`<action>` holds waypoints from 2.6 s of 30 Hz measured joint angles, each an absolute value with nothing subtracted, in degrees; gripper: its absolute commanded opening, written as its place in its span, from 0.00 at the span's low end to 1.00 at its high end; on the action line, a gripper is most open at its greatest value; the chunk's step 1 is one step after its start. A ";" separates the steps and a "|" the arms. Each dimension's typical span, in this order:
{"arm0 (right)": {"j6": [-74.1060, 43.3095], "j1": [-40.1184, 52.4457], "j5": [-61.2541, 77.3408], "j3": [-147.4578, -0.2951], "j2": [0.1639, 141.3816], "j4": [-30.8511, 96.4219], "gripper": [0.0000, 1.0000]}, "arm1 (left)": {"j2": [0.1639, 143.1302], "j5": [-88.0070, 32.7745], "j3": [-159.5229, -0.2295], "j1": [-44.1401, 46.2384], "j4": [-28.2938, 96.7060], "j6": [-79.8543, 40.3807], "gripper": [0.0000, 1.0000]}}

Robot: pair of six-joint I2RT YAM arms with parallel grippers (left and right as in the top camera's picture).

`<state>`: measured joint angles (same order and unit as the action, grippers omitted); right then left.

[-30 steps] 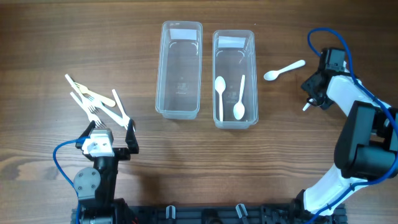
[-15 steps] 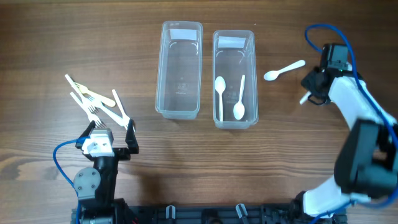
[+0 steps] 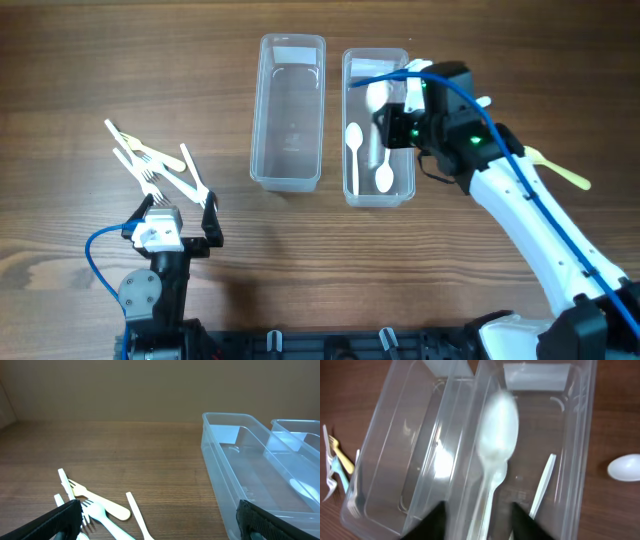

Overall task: Pack container
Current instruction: 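Place the white spoon into the right container and open, then move the right gripper to the yellow spoon and grasp its handle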

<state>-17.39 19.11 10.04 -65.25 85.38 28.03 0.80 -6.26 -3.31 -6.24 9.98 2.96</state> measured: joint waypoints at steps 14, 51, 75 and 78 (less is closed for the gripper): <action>-33.69 4.62 -21.34 -65.30 77.89 41.15 0.89 | 0.80 -6.26 -3.31 -6.24 9.98 2.96 1.00; -57.80 -25.82 -9.28 -64.86 104.84 12.95 1.00 | 0.80 -6.26 -3.31 -6.24 9.98 2.96 1.00; -60.71 -25.21 -3.62 -65.84 109.12 25.47 1.00 | 0.80 -6.26 -3.31 -6.24 9.98 2.96 1.00; -61.04 -22.24 -3.40 -65.84 109.01 25.74 1.00 | 0.80 -6.26 -3.31 -6.24 9.98 2.96 1.00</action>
